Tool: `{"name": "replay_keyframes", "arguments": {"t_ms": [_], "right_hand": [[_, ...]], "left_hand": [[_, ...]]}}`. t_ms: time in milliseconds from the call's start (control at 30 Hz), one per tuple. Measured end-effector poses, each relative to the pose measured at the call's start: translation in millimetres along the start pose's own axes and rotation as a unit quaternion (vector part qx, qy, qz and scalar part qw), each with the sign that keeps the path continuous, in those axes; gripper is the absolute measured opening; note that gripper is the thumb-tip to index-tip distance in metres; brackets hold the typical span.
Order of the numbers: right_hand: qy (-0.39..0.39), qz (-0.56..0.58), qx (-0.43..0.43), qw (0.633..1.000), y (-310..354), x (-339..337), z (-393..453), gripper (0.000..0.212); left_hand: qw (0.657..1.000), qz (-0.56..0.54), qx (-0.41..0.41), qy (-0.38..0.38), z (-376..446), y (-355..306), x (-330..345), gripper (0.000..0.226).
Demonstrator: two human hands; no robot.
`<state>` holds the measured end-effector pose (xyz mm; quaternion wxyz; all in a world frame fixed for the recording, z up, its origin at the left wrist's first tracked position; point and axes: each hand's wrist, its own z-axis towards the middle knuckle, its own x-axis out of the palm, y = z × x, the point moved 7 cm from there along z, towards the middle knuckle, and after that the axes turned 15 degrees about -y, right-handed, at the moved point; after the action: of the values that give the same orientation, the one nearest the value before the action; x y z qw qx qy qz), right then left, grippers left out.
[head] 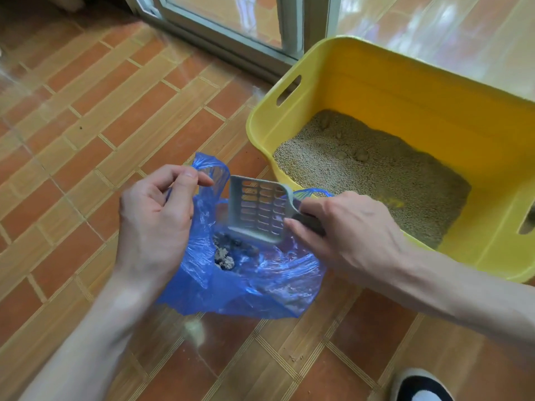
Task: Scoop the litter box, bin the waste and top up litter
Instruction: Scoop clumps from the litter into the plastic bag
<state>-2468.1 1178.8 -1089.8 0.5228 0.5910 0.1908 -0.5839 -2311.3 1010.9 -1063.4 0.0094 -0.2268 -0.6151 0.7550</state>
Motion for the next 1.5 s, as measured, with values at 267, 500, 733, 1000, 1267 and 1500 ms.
{"name": "replay_keyframes", "arguments": {"t_ms": [267,500,733,1000,1267,1500], "right_hand": [[-0.001,-0.08,0.157,0.984,-131.4,-84.3,10.0,0.054],[0.214,-0.1,0.272,0.933,-205.6,-39.5,-18.2,0.042],[0.238,-0.085,0.3,0.92,-207.1,-12.4,-34.5,0.038],[0.21,-0.023,0.334,0.919,-201.9,3.6,-33.7,0.037],[0.184,0.051,0.345,0.919,-193.9,29.8,-28.2,0.037],[0.162,0.087,0.362,0.914,-190.4,44.7,-19.6,0.038]], "left_hand": [[1.0,0.016,-0.003,0.0,3.5,8.5,7.0,0.029],[1.0,-0.008,-0.021,0.006,9.2,18.7,19.6,0.03],[0.999,-0.014,-0.023,0.018,10.2,30.1,28.0,0.03],[0.999,-0.014,-0.03,0.02,11.9,32.3,31.1,0.031],[0.999,0.003,-0.023,0.024,9.0,30.0,32.2,0.03],[0.999,-0.008,-0.028,0.026,11.5,31.9,30.8,0.029]]}}
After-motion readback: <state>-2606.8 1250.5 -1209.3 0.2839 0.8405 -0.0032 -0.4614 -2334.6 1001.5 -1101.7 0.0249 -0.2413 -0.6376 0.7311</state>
